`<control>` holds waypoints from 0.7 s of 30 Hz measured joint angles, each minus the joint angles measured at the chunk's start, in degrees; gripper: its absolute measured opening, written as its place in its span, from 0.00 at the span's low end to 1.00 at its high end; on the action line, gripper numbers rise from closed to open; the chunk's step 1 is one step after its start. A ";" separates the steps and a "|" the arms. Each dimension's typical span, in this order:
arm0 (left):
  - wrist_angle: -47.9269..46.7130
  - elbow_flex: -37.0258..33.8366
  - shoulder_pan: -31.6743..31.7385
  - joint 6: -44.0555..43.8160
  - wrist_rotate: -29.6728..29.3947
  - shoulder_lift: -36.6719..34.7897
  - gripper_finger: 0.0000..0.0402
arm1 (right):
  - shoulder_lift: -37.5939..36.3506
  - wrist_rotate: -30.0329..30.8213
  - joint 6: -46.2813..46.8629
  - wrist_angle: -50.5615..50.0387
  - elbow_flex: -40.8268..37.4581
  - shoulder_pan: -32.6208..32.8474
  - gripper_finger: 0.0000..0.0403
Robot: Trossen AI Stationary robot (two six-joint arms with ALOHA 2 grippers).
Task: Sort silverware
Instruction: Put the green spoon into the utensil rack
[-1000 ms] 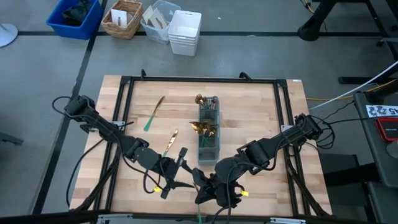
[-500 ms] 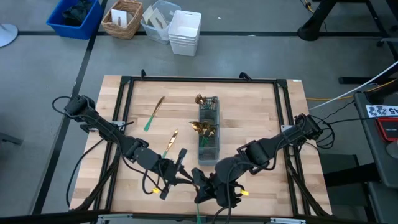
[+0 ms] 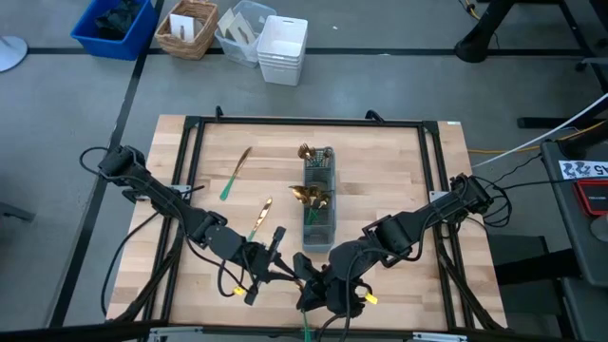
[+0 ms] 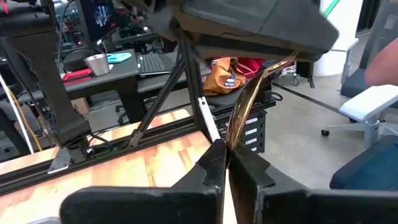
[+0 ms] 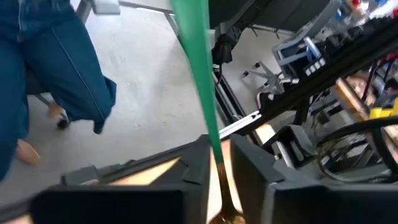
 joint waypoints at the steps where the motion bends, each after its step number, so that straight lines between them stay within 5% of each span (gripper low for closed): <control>1: -0.01 0.00 0.01 0.00 -0.12 0.00 0.00 | 0.00 0.00 1.38 0.01 0.00 0.00 0.18; 6: -0.39 0.00 0.07 -0.02 -0.43 0.00 0.00 | 0.00 1.46 9.15 -0.86 0.00 0.00 0.27; 13: -2.28 0.03 0.09 1.05 -2.25 0.00 0.00 | -3.77 15.11 10.57 -10.27 -0.06 1.64 0.26; 21: -9.33 0.02 0.09 4.98 -13.25 -1.24 0.00 | -10.15 17.91 24.96 -26.91 0.02 2.98 0.25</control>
